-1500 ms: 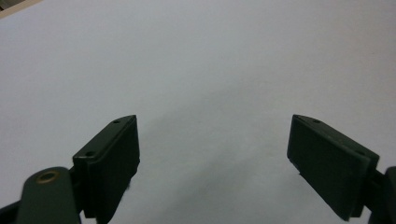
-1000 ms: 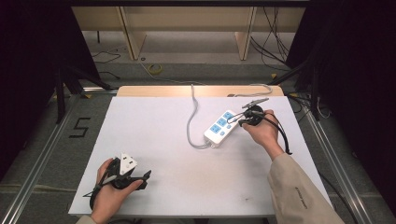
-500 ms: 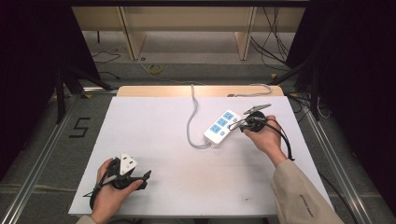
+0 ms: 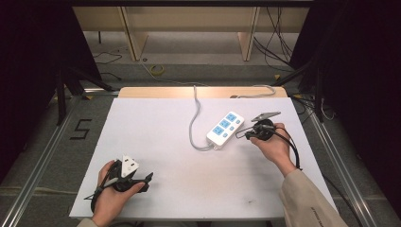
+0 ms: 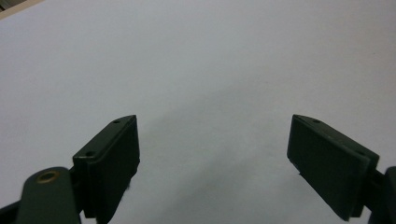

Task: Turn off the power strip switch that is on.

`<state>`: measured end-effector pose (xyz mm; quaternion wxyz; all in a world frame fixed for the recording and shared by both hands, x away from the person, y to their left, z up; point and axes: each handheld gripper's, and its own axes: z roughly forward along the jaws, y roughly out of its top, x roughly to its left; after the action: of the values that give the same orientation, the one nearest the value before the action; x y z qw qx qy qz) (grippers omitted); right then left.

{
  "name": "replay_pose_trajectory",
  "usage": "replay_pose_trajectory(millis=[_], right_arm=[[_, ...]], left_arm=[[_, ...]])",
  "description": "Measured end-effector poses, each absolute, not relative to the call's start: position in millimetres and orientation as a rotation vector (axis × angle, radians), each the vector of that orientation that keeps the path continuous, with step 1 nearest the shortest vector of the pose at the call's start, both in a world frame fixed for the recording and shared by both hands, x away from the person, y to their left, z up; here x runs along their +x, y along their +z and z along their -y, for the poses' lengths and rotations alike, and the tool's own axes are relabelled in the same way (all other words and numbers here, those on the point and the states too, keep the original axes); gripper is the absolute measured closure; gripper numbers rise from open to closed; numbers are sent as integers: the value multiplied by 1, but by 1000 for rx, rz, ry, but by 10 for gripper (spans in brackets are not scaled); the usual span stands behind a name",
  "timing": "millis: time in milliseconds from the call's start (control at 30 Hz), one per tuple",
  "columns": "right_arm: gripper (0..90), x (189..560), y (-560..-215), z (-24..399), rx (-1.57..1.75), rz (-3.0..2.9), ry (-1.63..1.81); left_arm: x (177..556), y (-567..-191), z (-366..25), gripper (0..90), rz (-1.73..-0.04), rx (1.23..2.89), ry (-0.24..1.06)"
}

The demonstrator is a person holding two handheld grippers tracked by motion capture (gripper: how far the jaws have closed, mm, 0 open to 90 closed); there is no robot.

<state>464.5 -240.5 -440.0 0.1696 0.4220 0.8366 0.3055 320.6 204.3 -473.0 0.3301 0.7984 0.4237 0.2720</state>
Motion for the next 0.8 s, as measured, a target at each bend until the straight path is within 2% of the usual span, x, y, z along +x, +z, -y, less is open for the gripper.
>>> replay_pose_trajectory(millis=[800], right_arm=[[593, 402, -446, 257, 1164, -2362, 992]], left_arm=[[321, -473, -205, 169, -1122, 2077, 713]])
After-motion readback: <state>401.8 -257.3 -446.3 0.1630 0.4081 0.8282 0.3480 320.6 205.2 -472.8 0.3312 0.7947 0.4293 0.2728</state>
